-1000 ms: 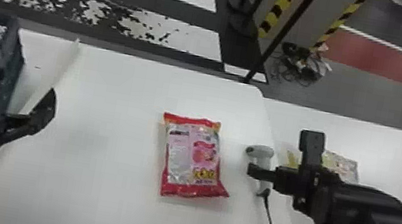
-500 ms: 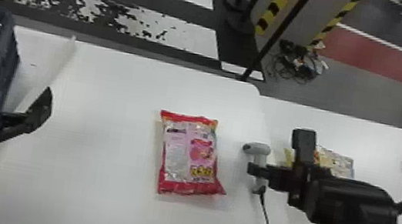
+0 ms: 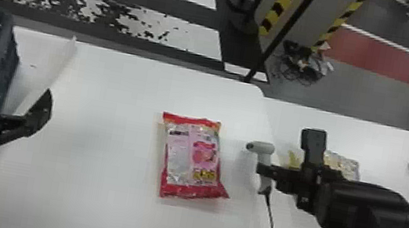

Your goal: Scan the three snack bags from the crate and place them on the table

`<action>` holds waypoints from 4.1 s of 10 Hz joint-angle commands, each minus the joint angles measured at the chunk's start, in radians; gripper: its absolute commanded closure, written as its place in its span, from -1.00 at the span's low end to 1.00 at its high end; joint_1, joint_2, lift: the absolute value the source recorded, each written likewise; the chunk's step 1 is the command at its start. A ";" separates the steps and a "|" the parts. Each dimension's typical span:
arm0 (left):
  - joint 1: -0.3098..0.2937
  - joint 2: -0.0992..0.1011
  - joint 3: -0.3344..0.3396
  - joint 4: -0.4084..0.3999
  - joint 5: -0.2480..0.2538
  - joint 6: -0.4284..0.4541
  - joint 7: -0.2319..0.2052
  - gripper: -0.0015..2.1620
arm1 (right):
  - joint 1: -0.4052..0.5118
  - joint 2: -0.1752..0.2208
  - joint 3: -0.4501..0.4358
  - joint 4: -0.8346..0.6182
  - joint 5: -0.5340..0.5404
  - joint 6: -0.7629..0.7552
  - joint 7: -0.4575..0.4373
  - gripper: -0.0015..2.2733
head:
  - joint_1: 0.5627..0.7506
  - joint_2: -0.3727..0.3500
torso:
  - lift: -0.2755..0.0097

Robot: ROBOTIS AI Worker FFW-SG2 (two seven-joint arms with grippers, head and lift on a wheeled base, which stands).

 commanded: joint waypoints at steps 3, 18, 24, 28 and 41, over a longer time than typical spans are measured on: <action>0.004 0.002 0.000 -0.009 -0.001 0.000 0.000 -0.96 | 0.084 0.026 -0.013 -0.276 -0.023 0.166 0.000 0.99 | 0.41 -0.86 | 0.50; 0.009 0.003 -0.006 -0.011 -0.001 0.000 0.000 -0.96 | 0.040 0.058 0.192 -0.374 -0.003 0.288 0.000 0.99 | 0.41 -0.44 | 0.50; 0.007 0.005 -0.005 -0.009 0.001 0.000 0.000 -0.96 | 0.050 0.054 0.071 -0.362 -0.006 0.255 -0.003 0.99 | 0.41 -0.50 | 0.50; 0.006 0.005 -0.008 -0.009 0.001 0.000 0.000 -0.96 | 0.046 0.029 -0.001 -0.250 -0.008 0.166 -0.003 0.99 | 0.41 -0.74 | 0.50; 0.003 -0.001 -0.014 0.000 -0.004 0.000 0.000 -0.96 | -0.022 0.015 0.031 0.046 0.001 -0.022 -0.009 -0.49 | 0.41 -0.88 | 0.50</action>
